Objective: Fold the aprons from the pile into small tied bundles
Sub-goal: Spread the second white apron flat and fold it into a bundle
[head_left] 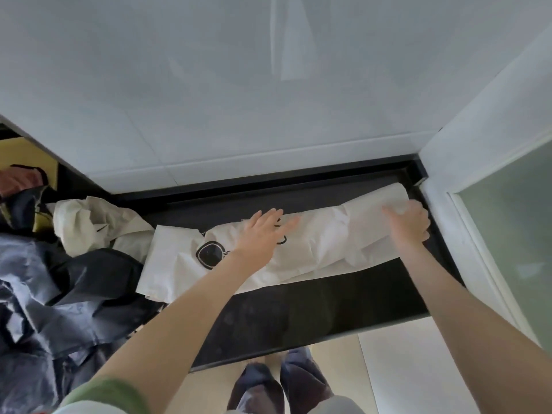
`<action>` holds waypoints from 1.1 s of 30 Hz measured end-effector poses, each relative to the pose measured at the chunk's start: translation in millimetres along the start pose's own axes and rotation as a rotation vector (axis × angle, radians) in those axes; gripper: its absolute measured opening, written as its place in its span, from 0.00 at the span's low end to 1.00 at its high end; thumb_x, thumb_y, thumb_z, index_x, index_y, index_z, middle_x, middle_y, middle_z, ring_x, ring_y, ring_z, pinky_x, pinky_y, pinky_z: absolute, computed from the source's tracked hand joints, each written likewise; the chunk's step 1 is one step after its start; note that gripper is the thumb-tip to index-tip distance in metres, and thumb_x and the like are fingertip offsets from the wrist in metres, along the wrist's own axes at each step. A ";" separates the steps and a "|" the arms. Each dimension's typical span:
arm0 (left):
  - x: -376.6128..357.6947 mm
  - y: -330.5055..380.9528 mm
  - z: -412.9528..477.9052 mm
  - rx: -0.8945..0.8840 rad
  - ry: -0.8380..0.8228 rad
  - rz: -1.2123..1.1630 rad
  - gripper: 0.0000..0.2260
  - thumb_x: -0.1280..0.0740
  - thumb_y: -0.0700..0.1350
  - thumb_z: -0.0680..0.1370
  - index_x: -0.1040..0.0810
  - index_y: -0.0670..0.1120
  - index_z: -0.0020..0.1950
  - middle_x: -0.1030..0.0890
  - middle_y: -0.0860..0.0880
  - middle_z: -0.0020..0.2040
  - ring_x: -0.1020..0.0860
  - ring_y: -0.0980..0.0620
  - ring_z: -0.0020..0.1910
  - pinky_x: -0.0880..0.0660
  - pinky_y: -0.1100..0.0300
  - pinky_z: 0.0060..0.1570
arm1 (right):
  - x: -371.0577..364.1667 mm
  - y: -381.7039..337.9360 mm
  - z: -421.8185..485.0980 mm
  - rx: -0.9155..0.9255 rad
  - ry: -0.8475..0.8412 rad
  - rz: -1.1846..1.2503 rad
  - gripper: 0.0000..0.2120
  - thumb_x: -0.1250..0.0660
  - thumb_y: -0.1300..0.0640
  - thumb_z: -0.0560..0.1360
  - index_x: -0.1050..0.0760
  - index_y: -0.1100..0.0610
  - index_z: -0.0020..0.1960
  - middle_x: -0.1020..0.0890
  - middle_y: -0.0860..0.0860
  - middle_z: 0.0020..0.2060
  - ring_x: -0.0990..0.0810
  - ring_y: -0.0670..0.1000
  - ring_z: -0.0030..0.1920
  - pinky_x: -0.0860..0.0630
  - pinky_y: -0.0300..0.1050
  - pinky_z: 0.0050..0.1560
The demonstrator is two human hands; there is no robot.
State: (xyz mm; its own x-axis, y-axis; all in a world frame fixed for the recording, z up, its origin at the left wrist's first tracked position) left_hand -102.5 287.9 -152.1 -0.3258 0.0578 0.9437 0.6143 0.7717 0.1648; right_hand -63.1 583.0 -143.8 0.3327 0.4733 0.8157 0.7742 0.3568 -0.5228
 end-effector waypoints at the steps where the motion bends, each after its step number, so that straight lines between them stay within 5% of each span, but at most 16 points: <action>1: 3.2 6.8 3.8 -0.035 0.018 0.037 0.37 0.46 0.29 0.77 0.55 0.55 0.79 0.51 0.45 0.79 0.54 0.48 0.78 0.61 0.53 0.74 | 4.4 2.1 9.2 -0.012 -0.051 0.010 0.33 0.32 0.46 0.74 0.38 0.57 0.74 0.32 0.57 0.70 0.34 0.60 0.69 0.38 0.60 0.68; 5: 5.5 39.7 36.9 -0.091 -0.055 0.021 0.34 0.48 0.31 0.79 0.56 0.55 0.79 0.48 0.47 0.78 0.48 0.47 0.77 0.54 0.53 0.75 | 11.6 9.0 51.9 -0.143 -0.321 0.206 0.39 0.32 0.45 0.75 0.47 0.53 0.78 0.35 0.54 0.72 0.33 0.58 0.70 0.33 0.54 0.67; 9: -1.4 51.7 71.2 0.074 -0.049 -0.119 0.34 0.42 0.34 0.78 0.54 0.51 0.79 0.33 0.46 0.70 0.34 0.44 0.67 0.37 0.51 0.66 | 15.6 -2.2 73.1 -0.088 -0.423 0.125 0.21 0.33 0.49 0.76 0.29 0.57 0.64 0.23 0.57 0.60 0.24 0.58 0.58 0.27 0.52 0.59; 12: -5.7 37.9 90.1 0.233 -0.084 -0.217 0.19 0.44 0.49 0.82 0.38 0.50 0.74 0.31 0.47 0.67 0.34 0.45 0.65 0.38 0.51 0.63 | 17.7 -8.9 67.3 -0.139 -0.569 0.363 0.19 0.32 0.43 0.75 0.23 0.59 0.53 0.18 0.57 0.51 0.20 0.56 0.51 0.25 0.52 0.59; 14: -6.1 30.6 101.2 0.282 -0.204 -0.254 0.16 0.42 0.54 0.80 0.30 0.52 0.67 0.29 0.48 0.63 0.34 0.45 0.63 0.38 0.51 0.61 | 18.0 -4.5 66.6 -0.158 -0.611 0.361 0.20 0.32 0.41 0.75 0.22 0.58 0.54 0.18 0.56 0.52 0.19 0.55 0.51 0.25 0.52 0.59; 17: -3.5 33.4 114.6 0.207 -0.302 -0.048 0.13 0.43 0.55 0.81 0.24 0.52 0.59 0.28 0.47 0.58 0.33 0.44 0.60 0.38 0.51 0.55 | 22.9 4.5 72.6 -0.100 -0.491 0.315 0.20 0.34 0.46 0.77 0.23 0.59 0.61 0.19 0.58 0.57 0.20 0.58 0.54 0.25 0.55 0.60; 20: -2.6 40.2 121.4 0.205 -0.138 -0.007 0.12 0.45 0.52 0.81 0.26 0.49 0.59 0.28 0.48 0.57 0.33 0.46 0.58 0.39 0.53 0.53 | 25.9 15.7 74.1 -0.034 -0.378 0.299 0.19 0.39 0.51 0.80 0.27 0.61 0.65 0.20 0.60 0.52 0.21 0.55 0.47 0.25 0.47 0.46; 24: -5.4 46.8 118.4 0.240 0.060 -0.092 0.11 0.43 0.50 0.82 0.30 0.48 0.62 0.29 0.48 0.60 0.33 0.46 0.58 0.39 0.54 0.56 | 22.9 31.8 79.2 0.023 -0.235 0.143 0.12 0.42 0.59 0.79 0.27 0.67 0.55 0.24 0.62 0.43 0.26 0.61 0.43 0.29 0.52 0.43; 27: -5.3 29.2 94.6 0.247 0.158 -0.156 0.18 0.40 0.51 0.81 0.32 0.47 0.70 0.30 0.47 0.66 0.32 0.45 0.62 0.38 0.52 0.61 | 20.1 49.1 85.1 -0.065 -0.242 0.065 0.10 0.42 0.63 0.77 0.30 0.62 0.58 0.26 0.56 0.48 0.28 0.53 0.41 0.32 0.45 0.38; 30: -13.6 -15.9 58.1 0.371 0.144 -0.091 0.18 0.45 0.50 0.83 0.33 0.47 0.72 0.31 0.46 0.69 0.32 0.44 0.65 0.39 0.49 0.65 | 17.1 55.3 78.3 -0.034 -0.179 -0.190 0.22 0.41 0.66 0.77 0.39 0.64 0.69 0.29 0.60 0.63 0.27 0.60 0.59 0.28 0.55 0.57; 33: -18.4 -53.0 29.1 0.500 0.027 -0.037 0.18 0.47 0.51 0.83 0.33 0.48 0.71 0.30 0.45 0.66 0.31 0.43 0.63 0.37 0.50 0.63 | 1.4 20.2 41.5 0.444 -0.029 -0.441 0.32 0.32 0.66 0.72 0.40 0.62 0.73 0.33 0.61 0.69 0.34 0.61 0.68 0.36 0.57 0.67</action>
State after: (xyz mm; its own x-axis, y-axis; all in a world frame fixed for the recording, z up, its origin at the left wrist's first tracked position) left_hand -149.9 264.3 -186.5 -0.3180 0.0128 0.9480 0.1806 0.9824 0.0473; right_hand -69.3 624.3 -163.5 0.0135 0.2242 0.9744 0.5354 0.8214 -0.1964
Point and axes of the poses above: each hand's wrist, its own z-axis towards the middle knuckle, its own x-axis out of the back of the hand, y = z × x, the point moved 3 cm from there along z, towards the middle knuckle
